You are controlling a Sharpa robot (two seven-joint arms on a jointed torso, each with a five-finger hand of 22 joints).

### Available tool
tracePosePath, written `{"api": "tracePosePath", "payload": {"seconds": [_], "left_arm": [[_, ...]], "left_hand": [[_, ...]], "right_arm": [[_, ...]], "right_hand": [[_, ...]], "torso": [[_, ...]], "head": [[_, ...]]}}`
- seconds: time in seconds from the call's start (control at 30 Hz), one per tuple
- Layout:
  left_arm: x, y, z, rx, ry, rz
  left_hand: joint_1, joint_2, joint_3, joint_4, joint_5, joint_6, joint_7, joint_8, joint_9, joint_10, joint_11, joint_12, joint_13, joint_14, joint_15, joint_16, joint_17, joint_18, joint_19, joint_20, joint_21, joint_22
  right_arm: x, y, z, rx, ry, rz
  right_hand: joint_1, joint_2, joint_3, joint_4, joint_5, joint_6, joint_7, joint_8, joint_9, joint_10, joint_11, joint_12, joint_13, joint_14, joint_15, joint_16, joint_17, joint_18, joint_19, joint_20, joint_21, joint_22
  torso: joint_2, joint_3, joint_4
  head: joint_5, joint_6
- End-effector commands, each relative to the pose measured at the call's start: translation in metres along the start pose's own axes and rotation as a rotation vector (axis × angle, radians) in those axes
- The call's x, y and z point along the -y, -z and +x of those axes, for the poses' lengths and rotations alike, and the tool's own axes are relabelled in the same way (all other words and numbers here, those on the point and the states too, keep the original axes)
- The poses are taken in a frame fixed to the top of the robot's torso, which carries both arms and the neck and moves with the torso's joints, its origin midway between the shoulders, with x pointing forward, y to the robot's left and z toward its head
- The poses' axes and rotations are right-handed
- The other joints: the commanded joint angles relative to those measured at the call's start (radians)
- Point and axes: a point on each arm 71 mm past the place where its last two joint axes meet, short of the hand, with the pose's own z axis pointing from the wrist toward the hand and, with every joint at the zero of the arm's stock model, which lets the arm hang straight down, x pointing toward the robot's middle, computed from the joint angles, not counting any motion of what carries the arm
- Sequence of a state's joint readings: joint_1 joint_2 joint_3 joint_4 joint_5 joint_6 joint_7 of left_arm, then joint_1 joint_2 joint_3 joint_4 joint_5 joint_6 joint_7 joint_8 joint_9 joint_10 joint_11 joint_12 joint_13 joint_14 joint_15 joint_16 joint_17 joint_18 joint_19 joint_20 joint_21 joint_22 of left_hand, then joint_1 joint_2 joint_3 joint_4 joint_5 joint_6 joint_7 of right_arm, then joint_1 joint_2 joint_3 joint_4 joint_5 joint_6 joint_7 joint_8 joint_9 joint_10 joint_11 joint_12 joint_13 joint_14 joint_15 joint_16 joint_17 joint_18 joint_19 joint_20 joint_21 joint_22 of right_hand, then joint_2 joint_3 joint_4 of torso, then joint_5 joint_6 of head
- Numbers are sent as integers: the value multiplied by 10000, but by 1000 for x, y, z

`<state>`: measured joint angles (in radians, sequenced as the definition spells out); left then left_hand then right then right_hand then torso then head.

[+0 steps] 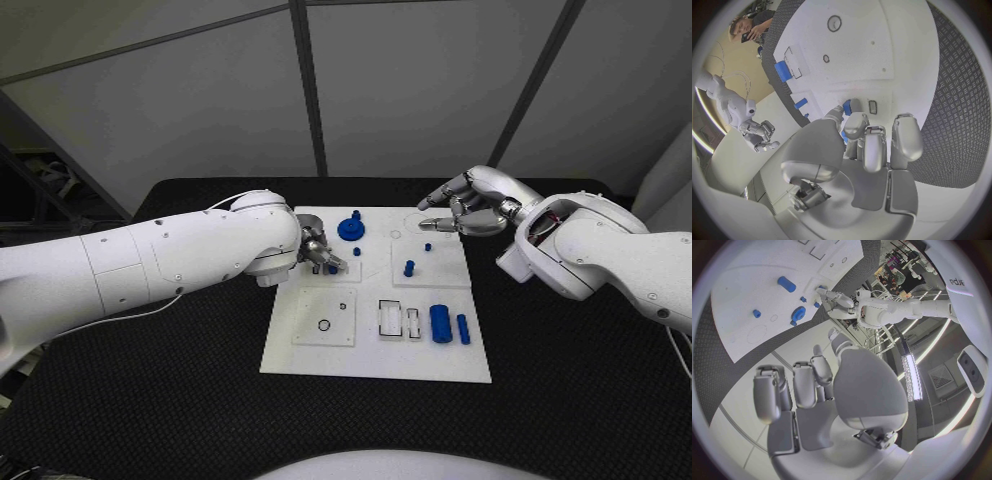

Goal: Assemble the parts on the task board

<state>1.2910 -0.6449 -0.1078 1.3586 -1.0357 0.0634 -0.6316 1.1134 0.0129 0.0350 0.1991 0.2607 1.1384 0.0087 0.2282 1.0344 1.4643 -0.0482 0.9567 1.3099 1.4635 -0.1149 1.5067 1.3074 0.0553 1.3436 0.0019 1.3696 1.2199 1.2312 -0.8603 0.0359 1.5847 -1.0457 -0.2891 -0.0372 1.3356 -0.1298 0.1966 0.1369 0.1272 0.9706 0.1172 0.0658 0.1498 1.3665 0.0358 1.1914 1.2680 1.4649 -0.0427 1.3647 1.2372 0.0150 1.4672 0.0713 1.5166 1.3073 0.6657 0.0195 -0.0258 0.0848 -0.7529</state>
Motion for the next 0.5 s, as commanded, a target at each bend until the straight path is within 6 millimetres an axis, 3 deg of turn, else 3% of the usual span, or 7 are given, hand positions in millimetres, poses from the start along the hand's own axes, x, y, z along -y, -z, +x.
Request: {"api": "tracePosePath", "payload": {"seconds": [0.03,0.17,0.23,0.5], "left_arm": [[-1,0,-1,28,-24,-50],[-1,1,-1,93,27,-46],[-2,1,-1,112,46,-46],[-2,6,-10,314,266,98]], "left_hand": [[61,-125,-109,197,-119,81,0,-66,39,589,-46,34,699,890,13,57,1853,237,99,5,9,25],[109,-166,-274,457,-253,111,4,-87,94,595,-40,12,719,888,14,52,1844,237,102,5,3,35],[177,-175,-411,662,-661,140,7,-100,145,601,-41,-5,736,888,11,54,1845,235,105,7,-2,45],[161,-304,-903,925,-1369,187,20,-149,271,623,-26,-12,787,889,17,61,1851,235,117,7,-13,78]], "right_arm": [[-1,0,-1,-44,18,-64],[-1,0,-1,-41,21,-54],[-1,0,-1,-42,21,-53],[1,0,-2,-26,12,-34]], "right_hand": [[-126,8,-19,62,54,57,-1,8,16,-64,-25,-43,-20,285,-1,-87,-35,53,546,-22,-73,1889],[-137,2,-25,73,54,52,-2,5,17,-74,-25,-62,-35,276,-1,-116,-75,59,531,-23,-92,1867],[-138,2,-26,74,54,52,-2,5,17,-75,-25,-62,-36,275,-1,-118,-77,59,530,-23,-94,1865],[-147,-1,-31,84,54,49,-2,3,19,-79,-25,-70,-42,271,-1,-133,-95,63,520,-23,-108,1849]], "torso": [[0,-1,3],[3,-3,10],[-1,-4,7],[-6,-9,9]], "head": [[-4,6],[-9,16],[-4,19],[-13,70]]}}
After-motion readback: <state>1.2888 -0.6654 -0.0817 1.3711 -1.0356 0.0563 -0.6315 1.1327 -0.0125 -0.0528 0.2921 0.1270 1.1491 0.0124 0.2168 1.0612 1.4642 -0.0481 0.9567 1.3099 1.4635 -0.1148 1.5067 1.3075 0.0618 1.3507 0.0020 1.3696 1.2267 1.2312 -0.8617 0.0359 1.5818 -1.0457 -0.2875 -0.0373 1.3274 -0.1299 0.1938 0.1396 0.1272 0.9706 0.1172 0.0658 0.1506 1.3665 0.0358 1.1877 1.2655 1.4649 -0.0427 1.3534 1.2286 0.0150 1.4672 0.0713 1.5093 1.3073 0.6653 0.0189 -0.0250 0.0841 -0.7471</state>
